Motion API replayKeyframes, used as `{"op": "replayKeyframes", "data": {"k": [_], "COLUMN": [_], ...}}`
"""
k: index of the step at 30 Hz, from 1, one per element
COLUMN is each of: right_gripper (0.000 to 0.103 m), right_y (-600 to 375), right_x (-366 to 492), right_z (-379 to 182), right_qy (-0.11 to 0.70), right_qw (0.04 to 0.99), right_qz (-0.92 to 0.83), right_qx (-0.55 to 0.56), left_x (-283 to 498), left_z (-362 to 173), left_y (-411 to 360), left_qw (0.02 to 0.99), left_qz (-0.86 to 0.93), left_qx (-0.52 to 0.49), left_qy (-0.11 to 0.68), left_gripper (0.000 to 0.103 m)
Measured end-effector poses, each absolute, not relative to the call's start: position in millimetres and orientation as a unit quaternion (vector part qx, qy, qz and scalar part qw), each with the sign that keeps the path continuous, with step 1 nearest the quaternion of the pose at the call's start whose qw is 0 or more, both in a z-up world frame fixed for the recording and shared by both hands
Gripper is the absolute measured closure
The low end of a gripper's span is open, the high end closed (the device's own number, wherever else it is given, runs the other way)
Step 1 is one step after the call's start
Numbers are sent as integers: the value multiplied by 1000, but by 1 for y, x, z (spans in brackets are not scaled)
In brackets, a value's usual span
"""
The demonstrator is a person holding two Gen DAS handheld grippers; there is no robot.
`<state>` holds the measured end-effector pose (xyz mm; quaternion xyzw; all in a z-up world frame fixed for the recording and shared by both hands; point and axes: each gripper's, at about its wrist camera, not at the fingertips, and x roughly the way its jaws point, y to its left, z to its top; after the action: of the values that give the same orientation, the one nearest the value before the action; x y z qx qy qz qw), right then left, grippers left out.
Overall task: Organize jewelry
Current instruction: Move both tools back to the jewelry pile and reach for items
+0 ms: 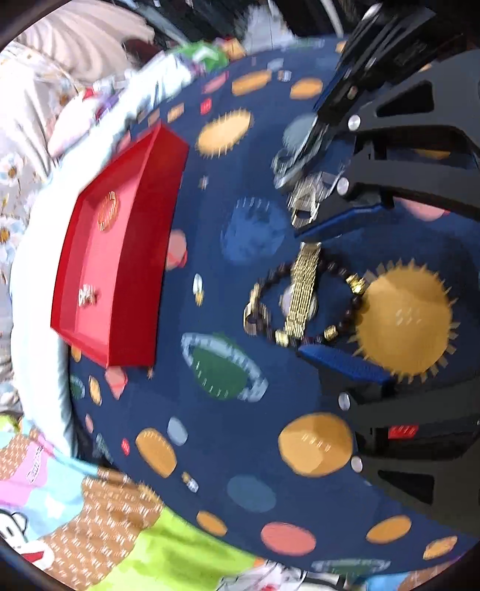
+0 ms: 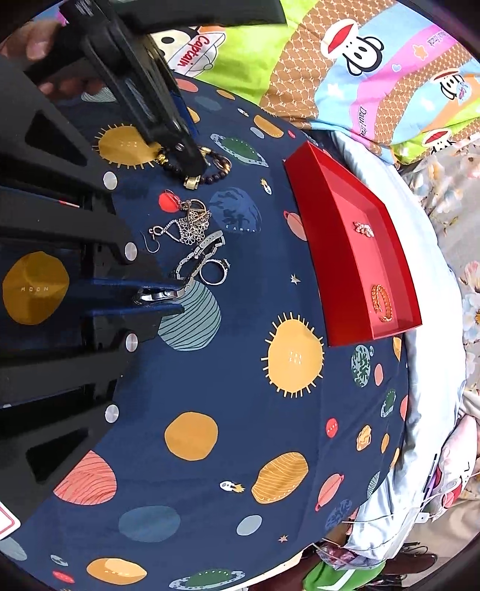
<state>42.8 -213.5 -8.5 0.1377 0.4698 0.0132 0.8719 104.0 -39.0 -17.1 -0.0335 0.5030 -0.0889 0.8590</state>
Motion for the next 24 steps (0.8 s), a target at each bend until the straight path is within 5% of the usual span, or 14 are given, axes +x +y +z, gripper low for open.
{"op": "replayKeyframes", "data": {"k": [19,24], "right_gripper": [96,96], "right_y": [-214,-213], "right_x": [41,42], "right_z": [-10,-11], "right_qy": [472,474], "right_qw": [870,868], "right_qz": [21,20], "right_qx": [144,148], "left_x": [97,96], "left_z": [-16,-14], "left_y": [-21,-21], "left_qw": [845,844], "left_qz": [-111,-124], "left_qx": [-29,-37], "left_qy": [523,520], "left_gripper": [55,72]}}
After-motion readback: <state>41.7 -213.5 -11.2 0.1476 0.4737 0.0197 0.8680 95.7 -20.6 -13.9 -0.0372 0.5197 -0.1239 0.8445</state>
